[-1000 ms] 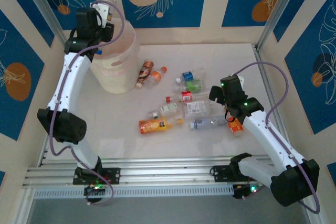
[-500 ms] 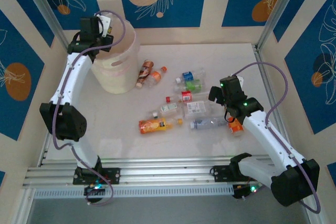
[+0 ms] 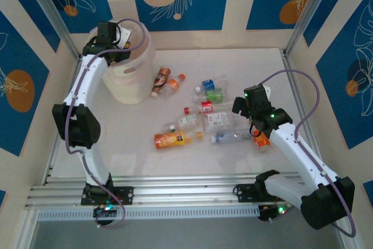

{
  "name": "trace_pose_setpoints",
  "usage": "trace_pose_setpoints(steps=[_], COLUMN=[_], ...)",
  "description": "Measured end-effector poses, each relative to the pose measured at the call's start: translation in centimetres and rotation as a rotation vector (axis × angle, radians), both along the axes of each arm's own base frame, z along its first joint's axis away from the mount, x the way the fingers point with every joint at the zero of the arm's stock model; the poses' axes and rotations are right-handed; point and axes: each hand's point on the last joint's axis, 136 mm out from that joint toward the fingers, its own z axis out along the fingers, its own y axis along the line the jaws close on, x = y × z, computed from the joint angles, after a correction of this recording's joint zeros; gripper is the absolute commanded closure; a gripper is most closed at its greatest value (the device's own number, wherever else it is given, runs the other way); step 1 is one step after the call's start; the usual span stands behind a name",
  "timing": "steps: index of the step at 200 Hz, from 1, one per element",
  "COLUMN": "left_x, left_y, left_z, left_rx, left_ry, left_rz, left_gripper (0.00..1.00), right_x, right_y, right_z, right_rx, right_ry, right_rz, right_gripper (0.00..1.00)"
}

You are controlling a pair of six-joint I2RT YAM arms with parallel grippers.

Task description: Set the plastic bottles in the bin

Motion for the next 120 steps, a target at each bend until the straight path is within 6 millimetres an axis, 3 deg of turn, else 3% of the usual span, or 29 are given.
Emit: trace_pose_setpoints(steps=[55,120], left_x=[0.3,0.9], left_y=[-0.1,0.3], left_z=[-1.4,-5.4], left_rx=[0.026,0.068], left_ry=[0.053,0.158], left_rz=[-0.027,-0.024], left_gripper=[0.45,0.33], right_x=[0.0,-0.2], right_y=[-0.1,-0.1], right_z=[0.0,-0.1], right_rx=[0.0,0.0], right_ry=[0.001,0.009], right_rz=[-0.005,-0.01], right_gripper=[0.01,0.01])
